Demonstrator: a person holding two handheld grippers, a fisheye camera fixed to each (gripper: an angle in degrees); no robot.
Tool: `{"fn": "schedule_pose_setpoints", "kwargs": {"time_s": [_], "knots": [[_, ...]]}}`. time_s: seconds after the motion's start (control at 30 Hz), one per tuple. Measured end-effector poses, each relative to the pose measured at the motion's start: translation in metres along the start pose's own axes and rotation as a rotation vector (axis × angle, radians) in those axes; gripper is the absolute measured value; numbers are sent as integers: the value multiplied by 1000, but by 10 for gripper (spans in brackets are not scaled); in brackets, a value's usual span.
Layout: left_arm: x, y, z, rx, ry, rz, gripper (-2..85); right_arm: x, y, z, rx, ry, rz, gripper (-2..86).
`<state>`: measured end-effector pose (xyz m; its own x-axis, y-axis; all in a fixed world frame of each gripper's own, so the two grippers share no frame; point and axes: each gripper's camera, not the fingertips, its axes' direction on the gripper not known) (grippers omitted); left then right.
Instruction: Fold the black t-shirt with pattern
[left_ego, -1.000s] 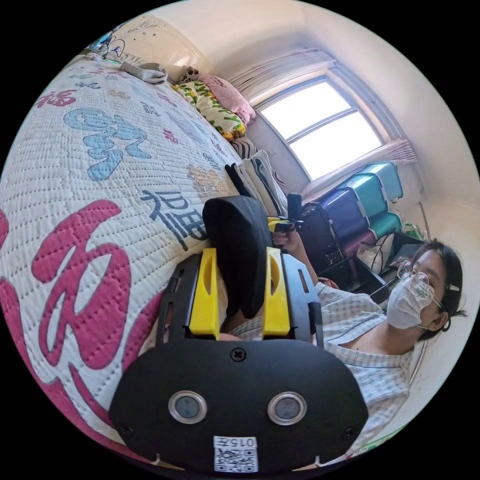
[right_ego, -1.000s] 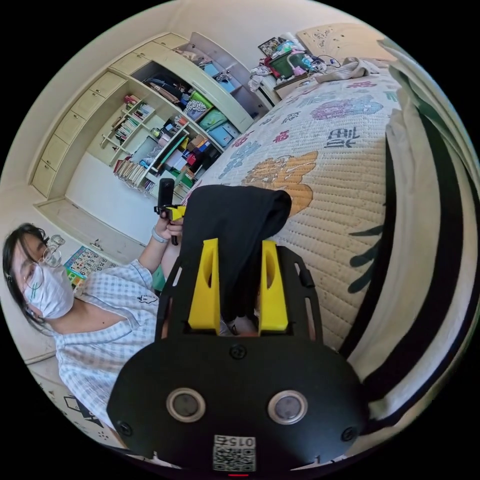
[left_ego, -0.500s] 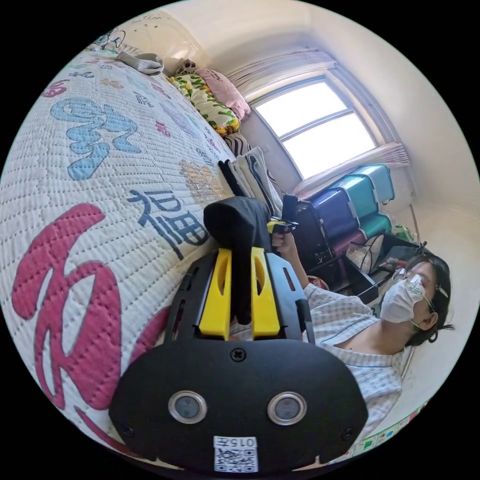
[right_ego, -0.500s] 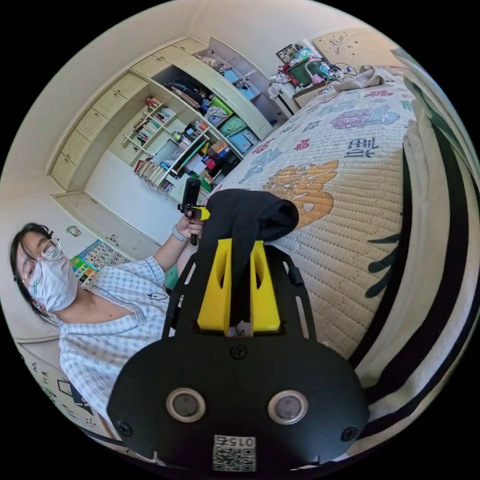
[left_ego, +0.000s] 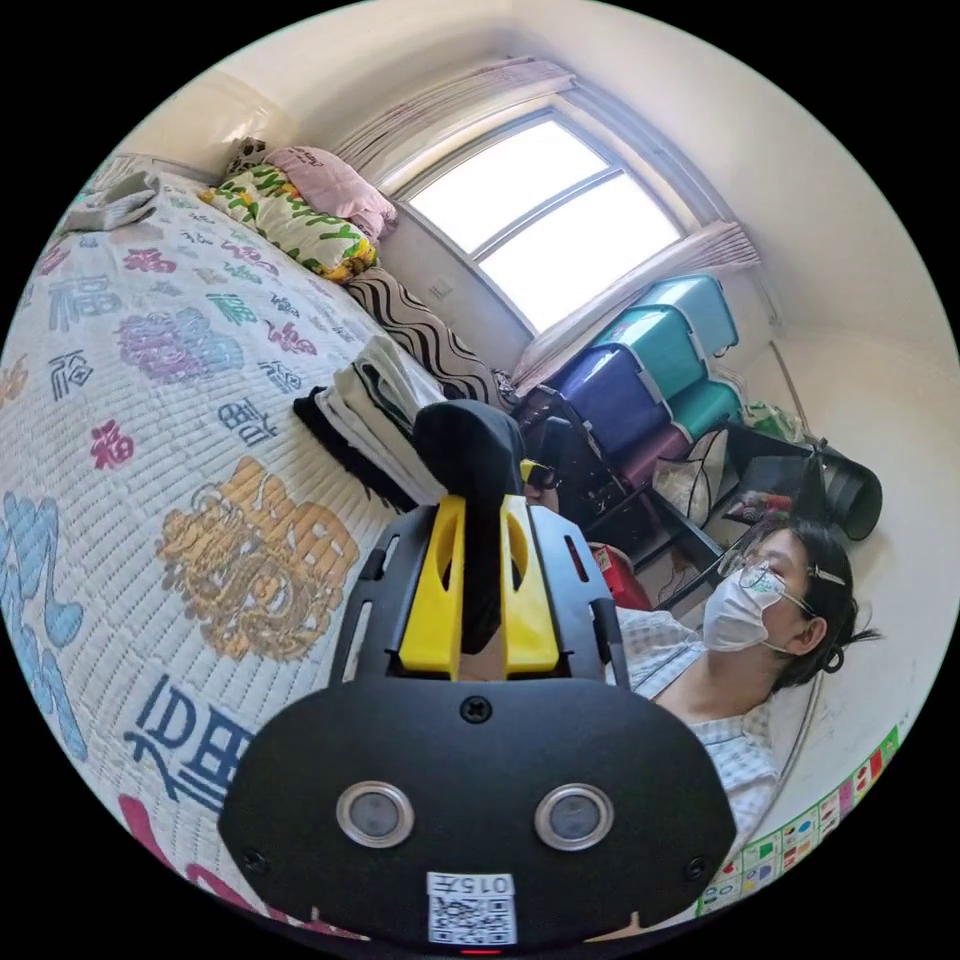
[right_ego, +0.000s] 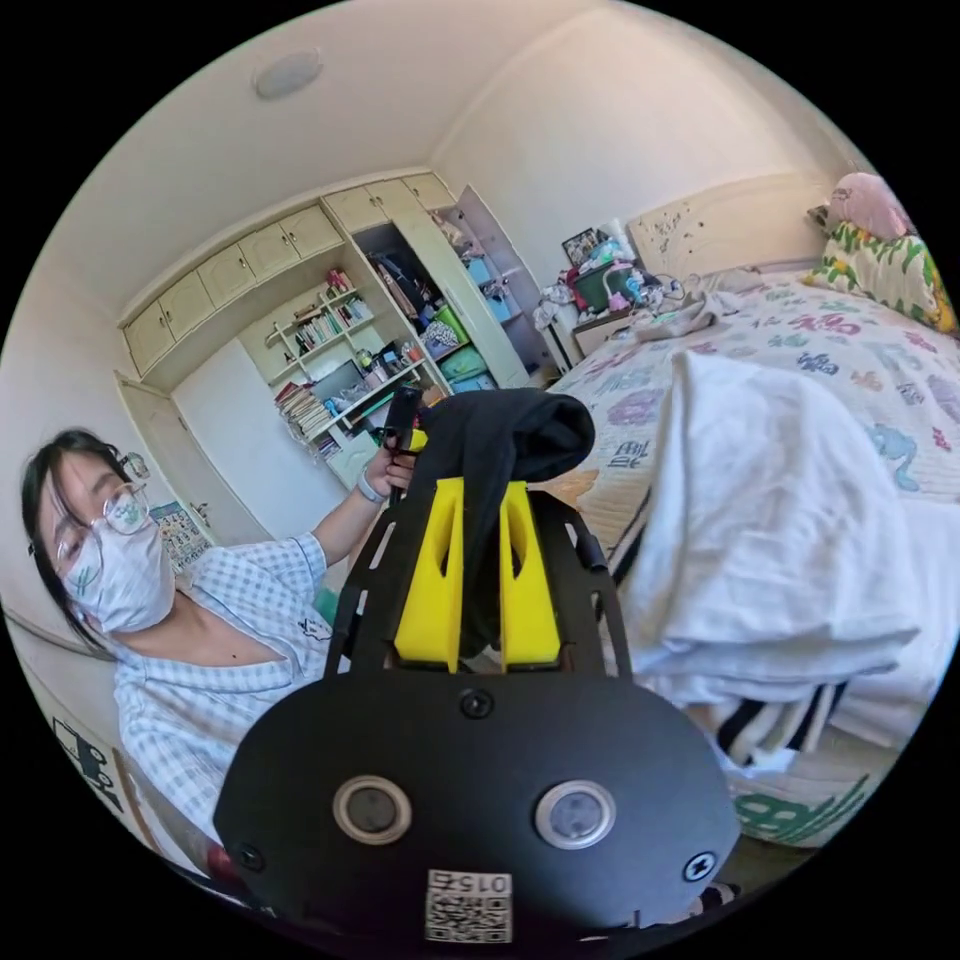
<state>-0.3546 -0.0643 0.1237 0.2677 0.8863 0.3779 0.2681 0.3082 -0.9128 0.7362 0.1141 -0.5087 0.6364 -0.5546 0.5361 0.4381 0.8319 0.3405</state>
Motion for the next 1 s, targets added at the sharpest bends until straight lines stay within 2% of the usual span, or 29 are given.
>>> {"fn": "schedule_pose_setpoints", "kwargs": {"time_s": [0.13,0.37,0.5,0.7,0.93,1.0], "knots": [[-1,-59,70,-32,44,30,56,-3,-31,-87,-33,143,8,61],[-36,-147,224,-17,249,-37,56,7,-83,-235,7,368,128,60],[-60,-181,297,-26,309,-84,55,28,-95,-287,30,456,221,60],[-104,-214,401,-59,271,-169,56,87,-100,-328,25,620,395,59],[-168,-208,479,-123,23,-302,58,170,-78,-304,-80,703,525,60],[-182,-201,488,-124,8,-315,56,180,-71,-300,-83,707,533,60]]}}
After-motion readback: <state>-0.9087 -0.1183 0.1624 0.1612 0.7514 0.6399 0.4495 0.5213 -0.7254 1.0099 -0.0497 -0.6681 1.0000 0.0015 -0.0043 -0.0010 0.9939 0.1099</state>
